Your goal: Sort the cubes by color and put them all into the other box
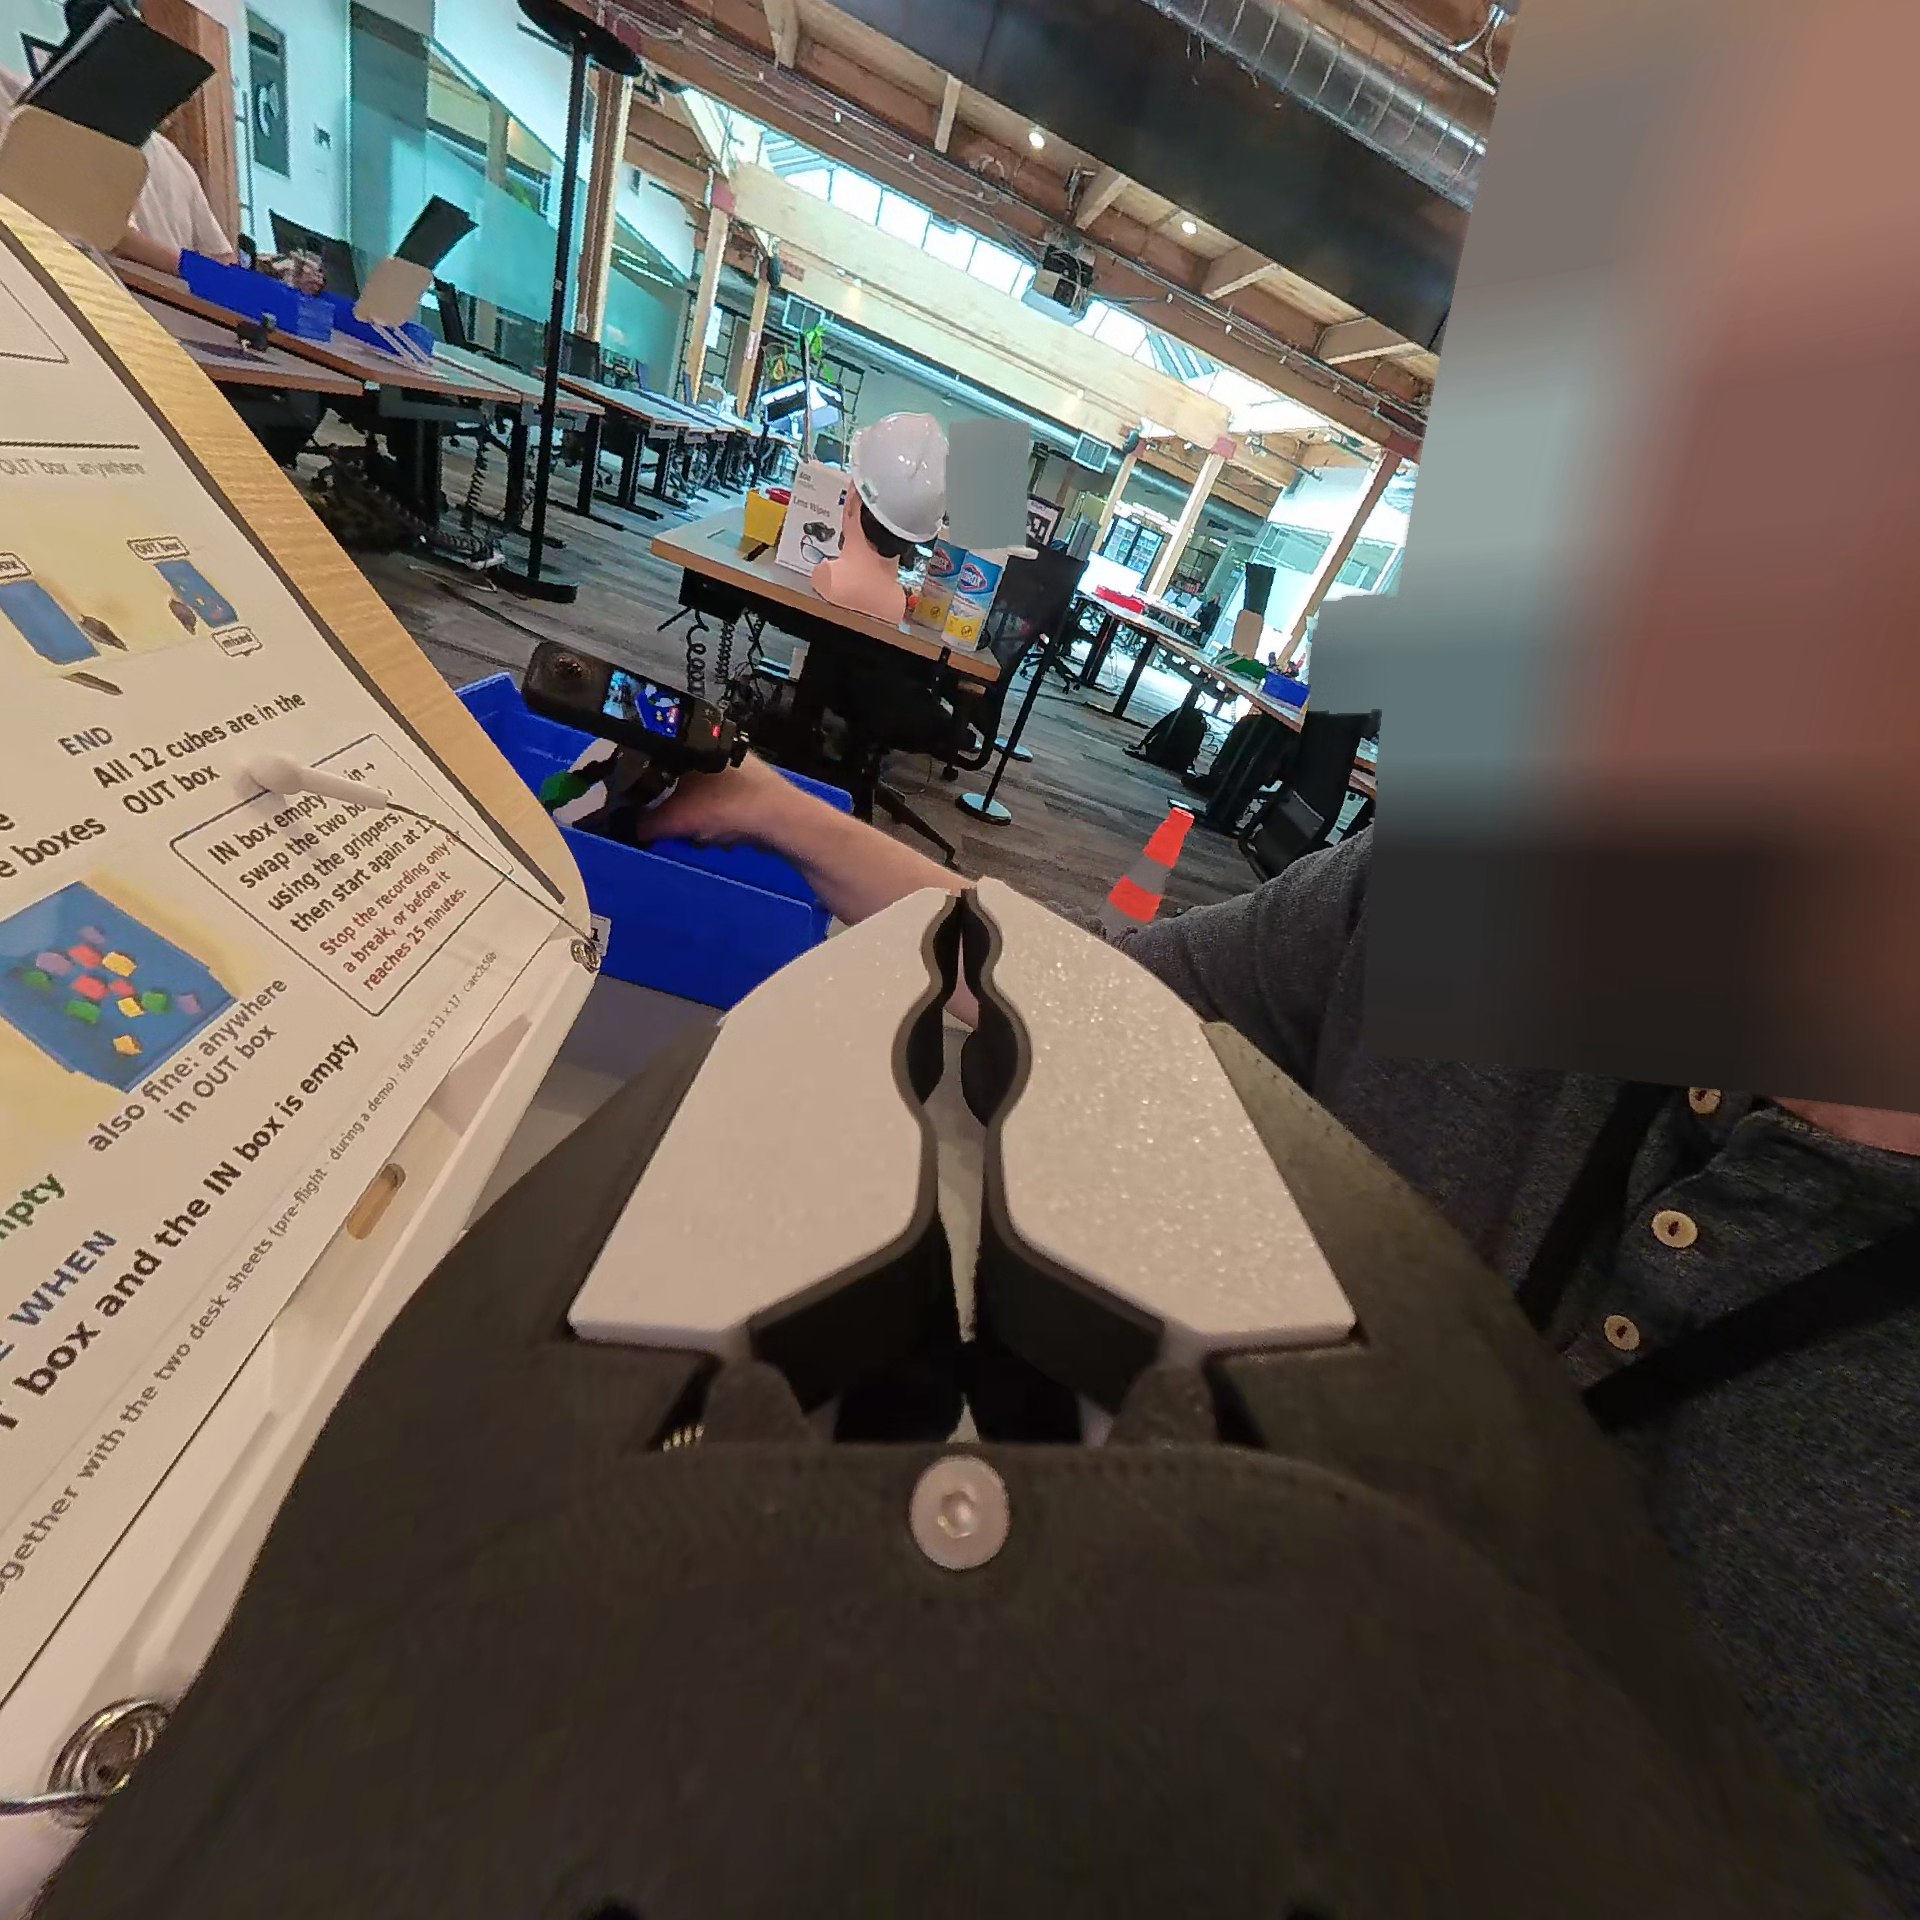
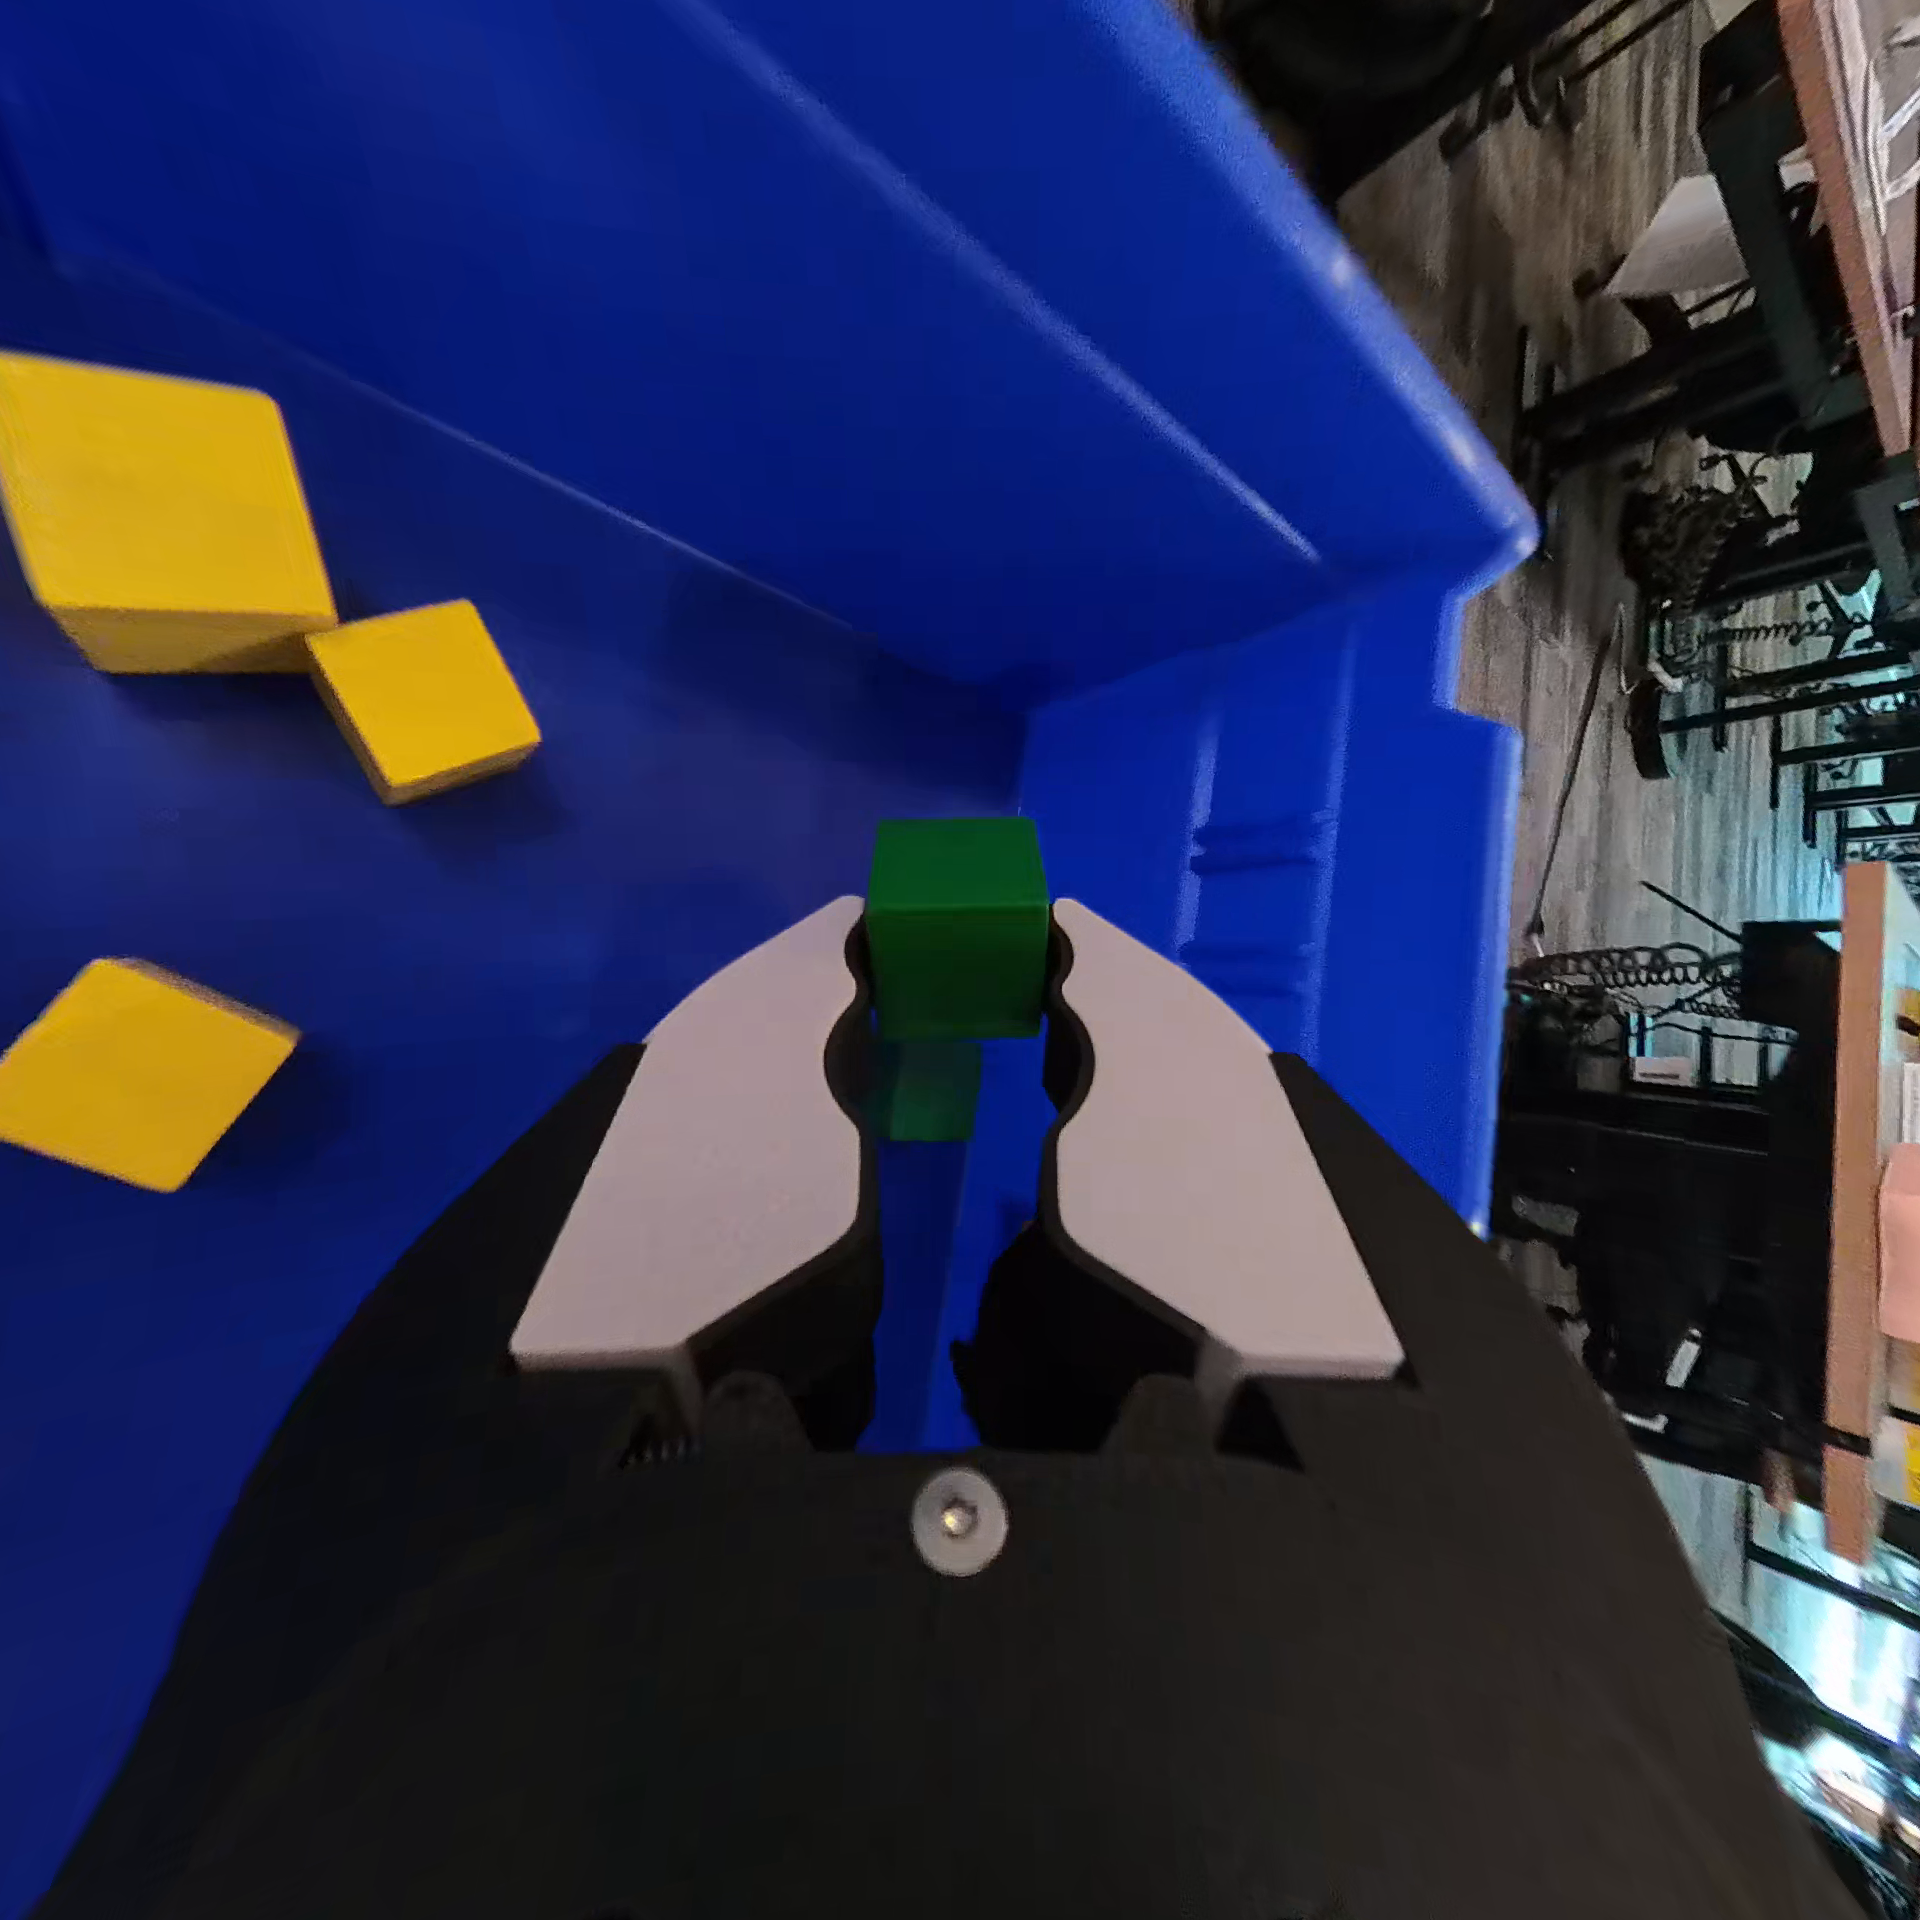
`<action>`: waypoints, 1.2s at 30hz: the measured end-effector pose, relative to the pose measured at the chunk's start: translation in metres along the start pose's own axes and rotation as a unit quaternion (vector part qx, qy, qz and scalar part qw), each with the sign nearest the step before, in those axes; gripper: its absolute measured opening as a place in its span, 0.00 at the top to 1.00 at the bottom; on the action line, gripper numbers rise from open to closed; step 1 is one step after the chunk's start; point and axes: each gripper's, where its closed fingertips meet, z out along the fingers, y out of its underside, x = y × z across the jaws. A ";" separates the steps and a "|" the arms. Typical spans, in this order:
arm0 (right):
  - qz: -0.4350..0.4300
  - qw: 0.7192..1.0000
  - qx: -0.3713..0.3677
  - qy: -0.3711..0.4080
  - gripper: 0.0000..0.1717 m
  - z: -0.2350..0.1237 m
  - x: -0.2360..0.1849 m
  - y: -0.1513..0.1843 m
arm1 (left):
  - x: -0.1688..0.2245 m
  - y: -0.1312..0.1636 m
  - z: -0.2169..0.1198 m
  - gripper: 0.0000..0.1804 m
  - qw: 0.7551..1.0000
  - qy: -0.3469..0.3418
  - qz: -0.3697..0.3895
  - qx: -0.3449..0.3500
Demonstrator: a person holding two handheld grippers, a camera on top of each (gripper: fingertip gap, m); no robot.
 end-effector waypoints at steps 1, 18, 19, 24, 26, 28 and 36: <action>-0.006 1.000 -0.009 0.005 0.83 0.003 0.000 0.003 | 0.000 0.001 0.000 1.00 1.000 0.000 0.000 -0.001; 0.072 0.982 0.175 -0.004 0.82 -0.085 0.036 -0.065 | -0.006 -0.031 -0.045 1.00 0.995 -0.073 0.059 0.021; 0.074 0.980 0.187 -0.002 0.82 -0.093 0.038 -0.069 | -0.008 -0.038 -0.056 1.00 0.993 -0.090 0.068 0.029; 0.069 0.969 0.236 -0.007 0.82 -0.118 0.033 -0.088 | -0.036 -0.062 -0.123 1.00 0.970 -0.216 0.100 0.054; 0.066 0.966 0.249 -0.005 0.83 -0.125 0.030 -0.094 | -0.052 -0.067 -0.153 1.00 0.956 -0.269 0.096 0.066; 0.064 0.964 0.260 -0.008 0.83 -0.130 0.026 -0.099 | -0.070 -0.067 -0.183 1.00 0.941 -0.319 0.090 0.071; 0.045 0.959 0.278 -0.022 0.83 -0.136 0.009 -0.110 | -0.161 -0.019 -0.284 0.92 0.869 -0.493 0.015 0.029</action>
